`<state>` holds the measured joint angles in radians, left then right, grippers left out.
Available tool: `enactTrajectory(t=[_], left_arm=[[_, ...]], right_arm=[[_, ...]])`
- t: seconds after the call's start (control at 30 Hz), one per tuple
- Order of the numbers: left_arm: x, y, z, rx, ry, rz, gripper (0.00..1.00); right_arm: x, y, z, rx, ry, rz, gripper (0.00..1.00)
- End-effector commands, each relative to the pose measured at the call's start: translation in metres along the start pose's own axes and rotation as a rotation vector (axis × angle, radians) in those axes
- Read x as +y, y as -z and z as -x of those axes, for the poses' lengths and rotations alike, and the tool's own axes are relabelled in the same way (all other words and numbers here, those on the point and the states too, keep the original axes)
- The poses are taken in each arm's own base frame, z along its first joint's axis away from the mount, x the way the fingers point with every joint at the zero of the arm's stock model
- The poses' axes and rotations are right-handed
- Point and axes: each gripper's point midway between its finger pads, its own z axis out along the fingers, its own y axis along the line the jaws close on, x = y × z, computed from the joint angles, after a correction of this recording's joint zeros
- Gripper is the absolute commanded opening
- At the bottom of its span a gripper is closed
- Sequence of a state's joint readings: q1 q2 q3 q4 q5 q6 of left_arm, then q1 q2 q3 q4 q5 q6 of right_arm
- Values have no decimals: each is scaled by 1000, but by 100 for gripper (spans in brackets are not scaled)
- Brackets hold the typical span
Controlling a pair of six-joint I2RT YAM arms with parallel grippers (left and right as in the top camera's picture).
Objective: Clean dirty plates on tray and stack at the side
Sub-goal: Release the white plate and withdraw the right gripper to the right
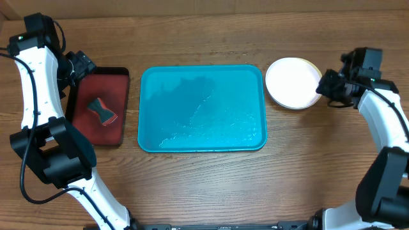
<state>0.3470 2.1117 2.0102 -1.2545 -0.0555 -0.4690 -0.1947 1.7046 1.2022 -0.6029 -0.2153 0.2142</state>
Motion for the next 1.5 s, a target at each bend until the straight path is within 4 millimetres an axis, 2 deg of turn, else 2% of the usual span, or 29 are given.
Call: enactTrajectory(t=[0.0, 0.1, 0.23, 0.37, 0.53, 0.8, 1.03, 1.2, 1.4, 1.47], left_arm=[[-1, 4, 2, -9, -1, -5, 100], [-1, 4, 2, -9, -1, -5, 100], [-1, 4, 2, -9, -1, -5, 100], [-1, 4, 2, -9, -1, -5, 100], [-1, 4, 2, -9, -1, -5, 100], [-1, 4, 2, -9, -1, -5, 100], [-1, 4, 2, -9, -1, -5, 100], [-1, 4, 2, -9, -1, -5, 100], [-1, 4, 2, -9, -1, -5, 100], [-1, 4, 2, -9, -1, -5, 100]], right_arm=[[32, -5, -10, 32, 54, 83, 8], [28, -24, -22, 54, 78, 11, 4], [4, -43, -33, 80, 33, -142, 4], [-14, -48, -39, 100, 11, -226, 4], [-29, -45, -37, 85, 18, -312, 4], [-30, -45, -36, 77, -1, -321, 4], [-14, -49, -49, 136, -21, -220, 4], [-18, -51, -58, 153, -46, -233, 4], [-34, -48, -50, 106, -34, -327, 4], [-34, -47, -49, 110, -27, -329, 4]])
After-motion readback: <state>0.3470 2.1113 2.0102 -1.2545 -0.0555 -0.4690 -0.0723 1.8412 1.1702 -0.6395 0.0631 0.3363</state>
